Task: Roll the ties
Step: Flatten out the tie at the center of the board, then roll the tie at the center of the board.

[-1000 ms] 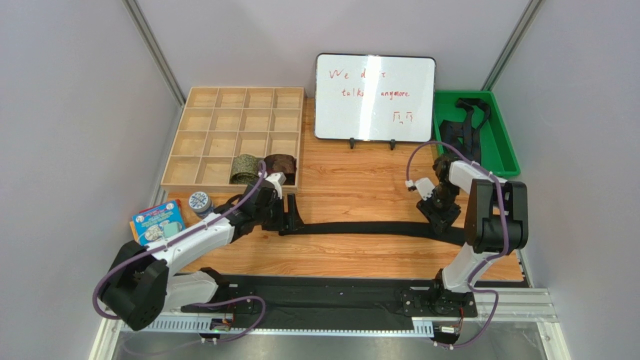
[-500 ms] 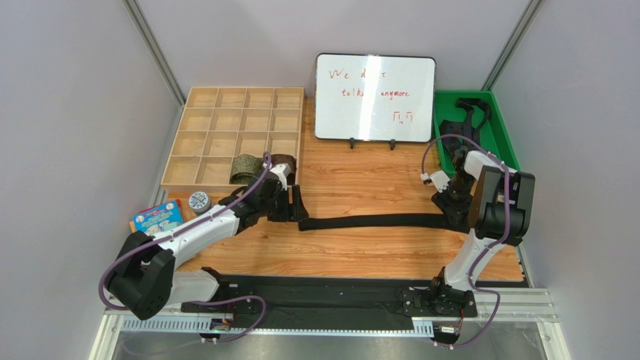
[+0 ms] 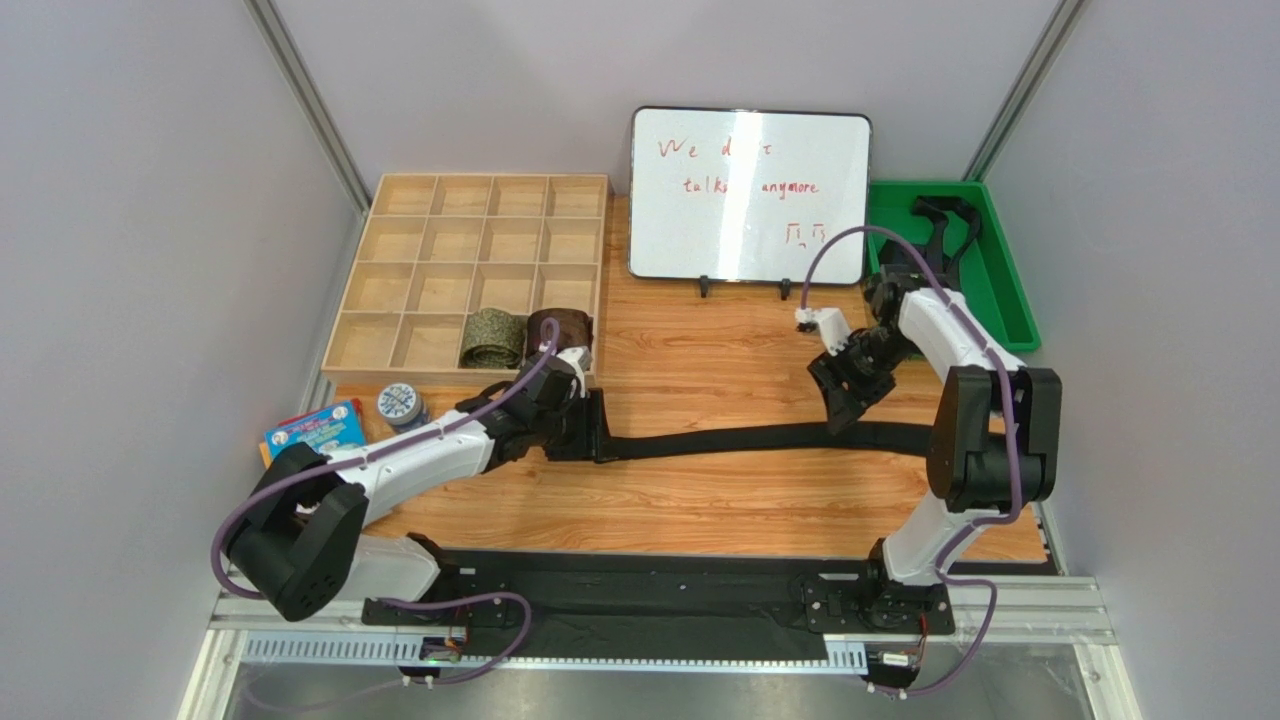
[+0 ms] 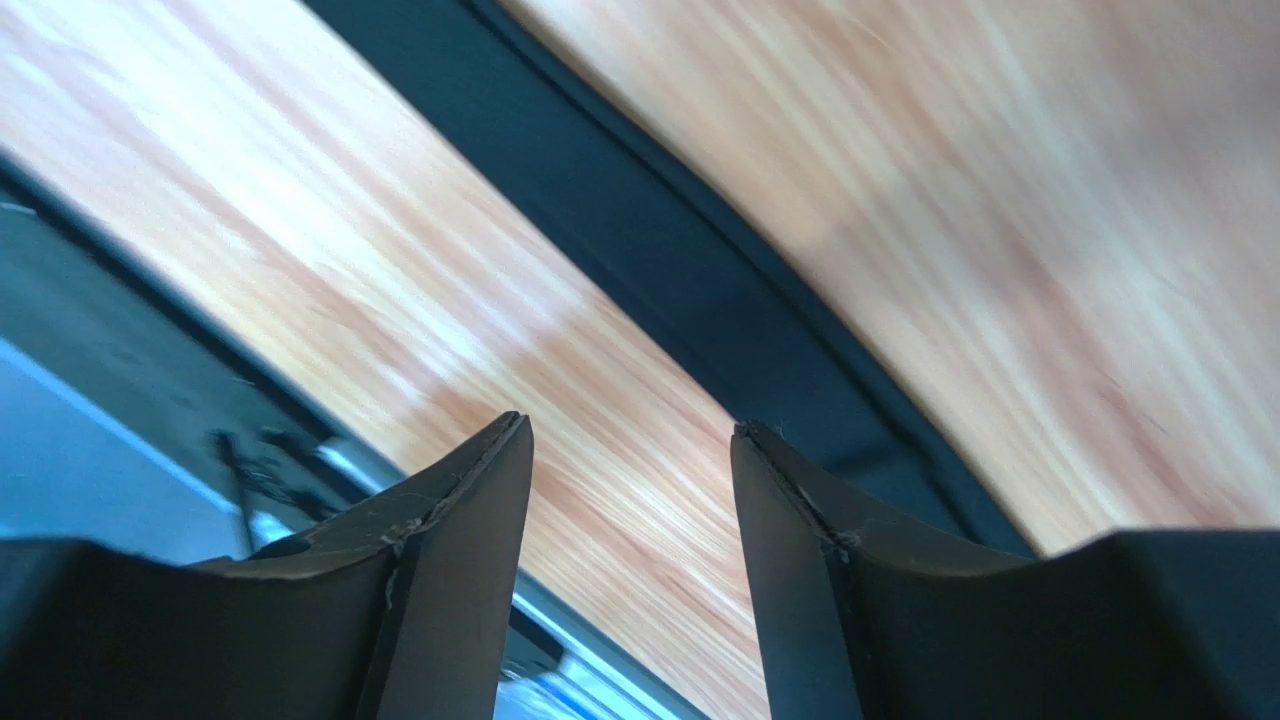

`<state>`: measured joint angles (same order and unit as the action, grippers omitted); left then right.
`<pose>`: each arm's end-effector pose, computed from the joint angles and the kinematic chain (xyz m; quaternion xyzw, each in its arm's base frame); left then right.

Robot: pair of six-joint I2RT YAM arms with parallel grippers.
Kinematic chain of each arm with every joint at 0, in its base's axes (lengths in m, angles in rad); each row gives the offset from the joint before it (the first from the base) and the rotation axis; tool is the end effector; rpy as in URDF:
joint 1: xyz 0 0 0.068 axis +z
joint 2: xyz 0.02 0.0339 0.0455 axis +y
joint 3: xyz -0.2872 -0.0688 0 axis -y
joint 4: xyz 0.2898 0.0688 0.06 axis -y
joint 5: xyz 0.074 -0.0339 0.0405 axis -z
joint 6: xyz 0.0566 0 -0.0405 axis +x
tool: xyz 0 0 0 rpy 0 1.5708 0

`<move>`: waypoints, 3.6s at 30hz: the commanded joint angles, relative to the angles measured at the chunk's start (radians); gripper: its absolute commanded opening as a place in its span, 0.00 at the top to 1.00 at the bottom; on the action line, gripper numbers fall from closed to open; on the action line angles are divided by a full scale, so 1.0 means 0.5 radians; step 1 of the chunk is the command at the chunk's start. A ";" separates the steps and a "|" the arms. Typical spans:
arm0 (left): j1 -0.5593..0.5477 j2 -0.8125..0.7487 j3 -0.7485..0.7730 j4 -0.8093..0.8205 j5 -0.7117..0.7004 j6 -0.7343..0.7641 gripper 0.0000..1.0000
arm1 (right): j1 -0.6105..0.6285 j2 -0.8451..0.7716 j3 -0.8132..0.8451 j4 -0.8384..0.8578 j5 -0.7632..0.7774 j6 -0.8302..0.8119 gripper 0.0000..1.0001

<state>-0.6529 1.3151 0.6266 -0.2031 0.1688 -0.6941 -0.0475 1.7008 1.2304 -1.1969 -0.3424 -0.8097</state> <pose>0.2252 -0.1842 0.1526 0.0087 0.9399 -0.2692 0.2099 0.3310 0.0033 0.1937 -0.3585 0.9167 0.1745 0.0275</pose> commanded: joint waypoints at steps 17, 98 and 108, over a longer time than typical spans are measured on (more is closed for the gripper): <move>0.112 0.162 0.308 -0.195 -0.092 0.176 0.53 | 0.672 0.062 -0.108 0.808 -1.009 1.420 0.55; 0.076 0.266 0.407 -0.066 -0.058 0.014 0.51 | 1.003 0.405 -0.096 1.354 -0.984 1.997 0.72; 0.103 0.278 0.428 -0.247 -0.163 0.060 0.54 | 1.006 0.544 -0.040 1.378 -1.003 2.076 0.72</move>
<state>-0.6125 1.4738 0.8021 -0.2825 0.1131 -0.6891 0.4541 1.9438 1.1809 -0.5385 -0.8314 0.1997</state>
